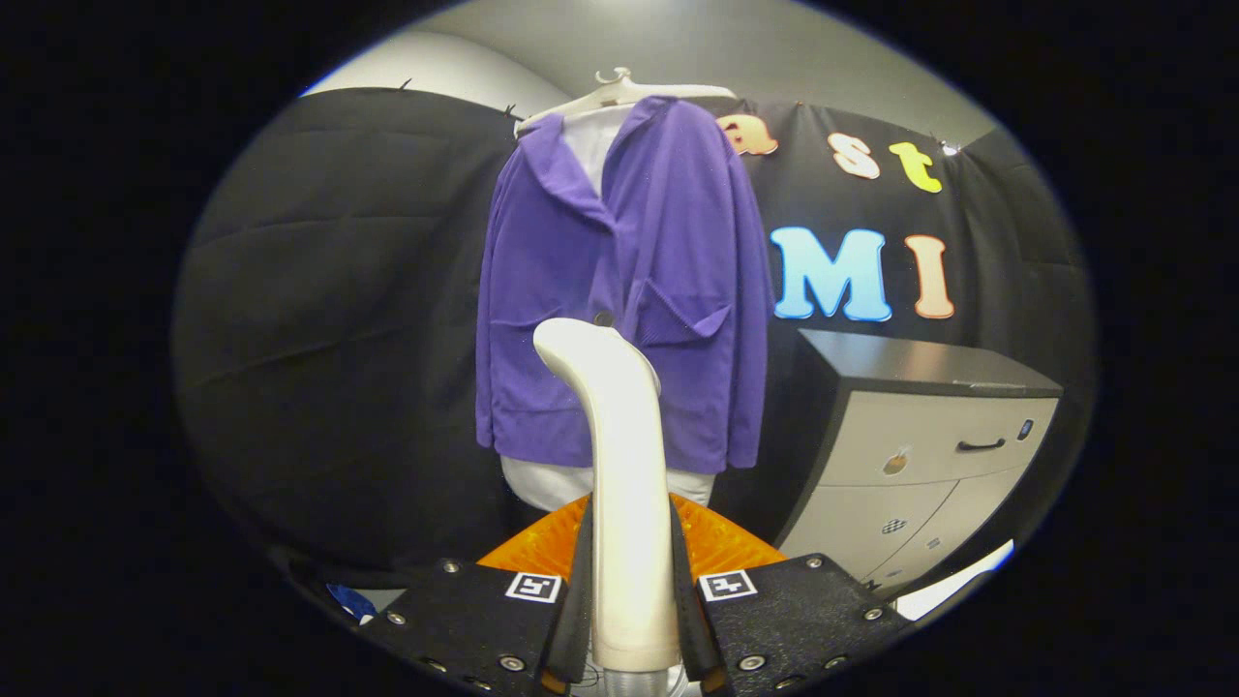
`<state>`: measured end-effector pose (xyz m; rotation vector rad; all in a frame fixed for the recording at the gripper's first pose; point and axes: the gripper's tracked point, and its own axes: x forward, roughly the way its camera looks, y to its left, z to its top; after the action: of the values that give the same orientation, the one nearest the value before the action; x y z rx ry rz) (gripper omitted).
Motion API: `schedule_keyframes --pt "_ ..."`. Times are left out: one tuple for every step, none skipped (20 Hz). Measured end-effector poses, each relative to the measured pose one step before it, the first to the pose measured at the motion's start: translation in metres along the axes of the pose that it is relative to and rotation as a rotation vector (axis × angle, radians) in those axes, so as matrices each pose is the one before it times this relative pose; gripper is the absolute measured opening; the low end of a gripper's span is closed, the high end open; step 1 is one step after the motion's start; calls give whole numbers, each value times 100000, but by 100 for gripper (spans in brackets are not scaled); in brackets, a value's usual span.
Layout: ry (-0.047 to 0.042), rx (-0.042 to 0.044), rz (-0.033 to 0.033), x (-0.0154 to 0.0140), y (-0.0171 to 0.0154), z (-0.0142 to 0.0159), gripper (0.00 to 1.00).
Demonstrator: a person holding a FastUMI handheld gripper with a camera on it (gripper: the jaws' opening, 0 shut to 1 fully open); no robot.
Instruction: Iron the clothes twice with a garment steamer, once on the left side and once on the right side.
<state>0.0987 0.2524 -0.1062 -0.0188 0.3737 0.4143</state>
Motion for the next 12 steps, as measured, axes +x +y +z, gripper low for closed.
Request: schedule_keyframes --pt "-2851 1024 -2126 -1033 -1212 1121 37" --pt "-2082 733 -2289 -1027 -1307 1106 37" --pt "-2261 1235 -2374 -1052 -1200 975 37" --pt "-2029 1223 -2317 -956 -1204 956 37" --pt "-1453 969 -2068 -736 -1136 759 37" --pt "-1649 915 -1816 -775 -1002 683 37" --pt "-1625 701 -1519 -863 -987 708 37" --pt "-3009 697 -1420 -896 -1027 1015 37" --pt "-3589 257 -1888 -640 -1042 1255 37" --pt "-1884 -422 -2310 -507 -1147 807 37" --pt "-1859 -335 -2022 -582 -878 520 37" --pt "-1351 -138 -1916 -439 -945 644 37"
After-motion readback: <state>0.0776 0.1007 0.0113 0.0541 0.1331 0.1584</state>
